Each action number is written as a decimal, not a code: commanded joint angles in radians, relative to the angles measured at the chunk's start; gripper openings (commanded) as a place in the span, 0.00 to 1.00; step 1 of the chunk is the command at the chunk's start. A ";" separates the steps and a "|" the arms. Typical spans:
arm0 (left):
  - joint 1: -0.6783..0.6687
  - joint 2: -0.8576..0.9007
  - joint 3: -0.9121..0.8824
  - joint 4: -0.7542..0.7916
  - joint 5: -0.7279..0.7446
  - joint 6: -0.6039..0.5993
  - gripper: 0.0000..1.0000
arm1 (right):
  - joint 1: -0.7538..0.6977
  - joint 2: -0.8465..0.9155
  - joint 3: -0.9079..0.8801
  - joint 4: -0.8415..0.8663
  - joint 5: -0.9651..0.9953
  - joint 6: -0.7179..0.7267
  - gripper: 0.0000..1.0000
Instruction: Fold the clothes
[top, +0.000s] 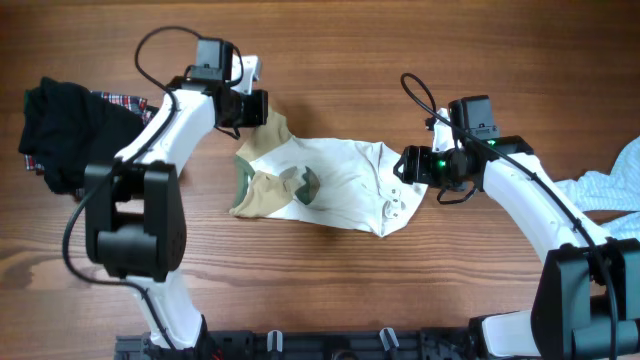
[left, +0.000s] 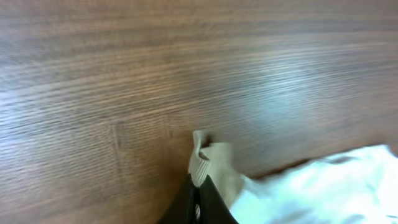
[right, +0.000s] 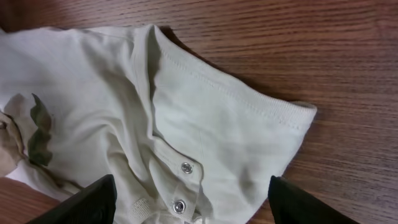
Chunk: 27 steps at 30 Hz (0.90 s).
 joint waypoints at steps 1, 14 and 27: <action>-0.005 -0.055 0.020 -0.079 -0.006 0.008 0.04 | -0.004 0.004 0.016 0.002 -0.005 0.002 0.79; -0.085 -0.055 0.020 -0.527 -0.006 0.008 0.04 | -0.004 0.004 0.016 0.002 0.022 0.001 0.80; -0.085 -0.055 0.019 -0.608 -0.210 0.005 0.08 | -0.004 0.004 0.016 -0.003 0.021 0.002 0.80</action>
